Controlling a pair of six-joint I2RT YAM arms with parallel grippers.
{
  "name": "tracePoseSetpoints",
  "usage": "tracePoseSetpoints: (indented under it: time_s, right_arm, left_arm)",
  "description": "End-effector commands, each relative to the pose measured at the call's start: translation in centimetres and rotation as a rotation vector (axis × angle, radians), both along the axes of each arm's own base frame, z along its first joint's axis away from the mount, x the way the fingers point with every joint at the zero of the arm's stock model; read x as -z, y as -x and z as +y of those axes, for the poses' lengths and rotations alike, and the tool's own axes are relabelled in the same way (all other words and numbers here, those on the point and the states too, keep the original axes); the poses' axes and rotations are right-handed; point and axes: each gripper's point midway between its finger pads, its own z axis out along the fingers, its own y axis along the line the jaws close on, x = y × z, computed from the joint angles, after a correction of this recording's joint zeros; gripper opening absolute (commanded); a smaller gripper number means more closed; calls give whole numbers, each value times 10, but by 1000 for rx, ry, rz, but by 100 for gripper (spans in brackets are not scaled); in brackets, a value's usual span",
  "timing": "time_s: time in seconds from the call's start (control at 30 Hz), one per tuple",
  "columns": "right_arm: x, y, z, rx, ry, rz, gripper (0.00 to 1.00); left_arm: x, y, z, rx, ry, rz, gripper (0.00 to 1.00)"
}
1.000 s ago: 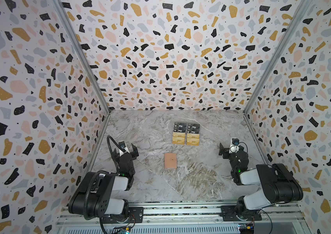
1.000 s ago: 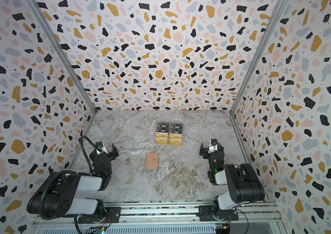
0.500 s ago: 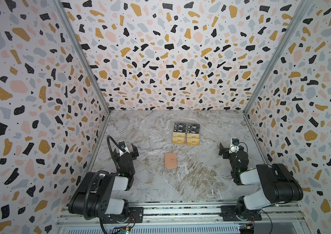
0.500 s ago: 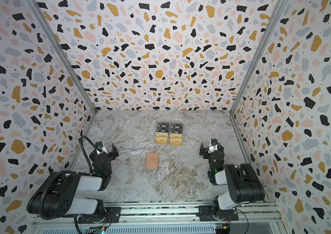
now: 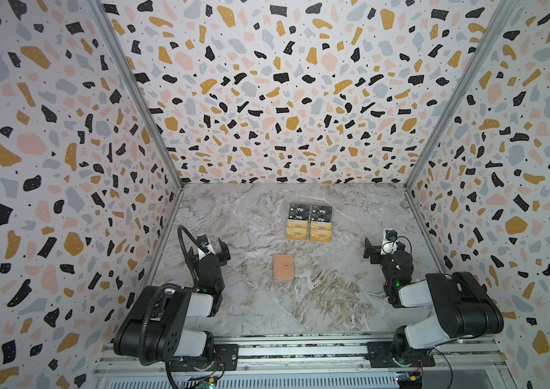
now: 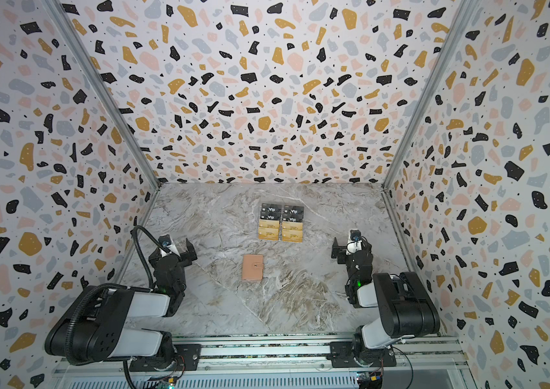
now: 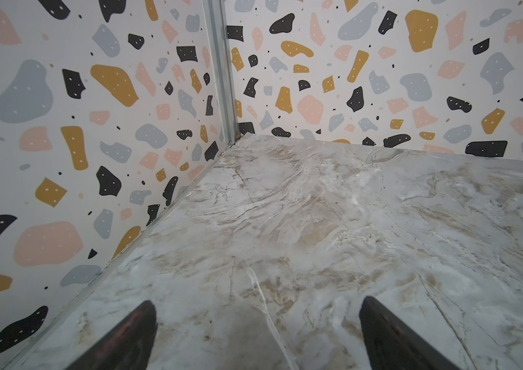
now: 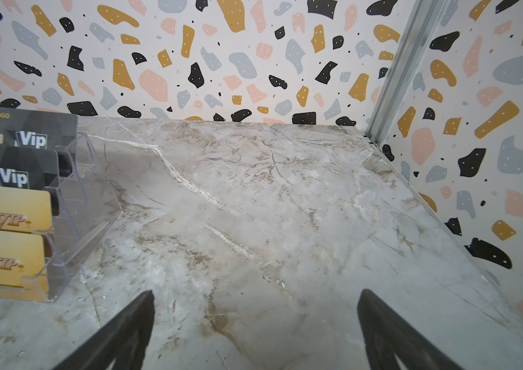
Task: Insert credit cards into a card holder
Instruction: Pick up the card holder from the center of the table.
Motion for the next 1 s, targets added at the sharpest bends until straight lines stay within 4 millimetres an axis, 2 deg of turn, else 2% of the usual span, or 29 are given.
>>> tracePoseSetpoints:
  time_s: [0.0, 0.17, 0.3, 0.37, 0.47, 0.57, 0.67, 0.8, 0.97]
  right_arm:
    - [-23, -2, -5, 38, -10, -49, 99]
    - [-44, -10, -3, 37, 7, -13, 99]
    - [-61, -21, 39, -112, 18, 49, 96]
    - [-69, -23, 62, -148, 46, 86, 96]
    - [-82, -21, 99, -210, 32, 144, 95]
    - [-91, -15, 130, -276, -50, 224, 92]
    - [-95, -3, 165, -370, -140, 296, 88]
    - [-81, 18, 220, -496, -177, 463, 85]
    - [-66, 44, 272, -610, -261, 619, 72]
  left_arm:
    - [-27, -7, 7, -52, 10, -49, 100]
    - [-60, -17, 11, -90, 11, -31, 100]
    - [-91, -31, 3, -103, 69, 22, 100]
    - [-102, -38, -9, -85, 94, 71, 100]
    - [-106, -47, -37, 1, 137, 169, 100]
    - [-102, -51, -63, 64, 197, 252, 98]
    - [-87, -55, -91, 155, 240, 370, 92]
    - [-57, -48, -126, 294, 282, 560, 84]
    - [-31, -27, -155, 440, 375, 676, 81]
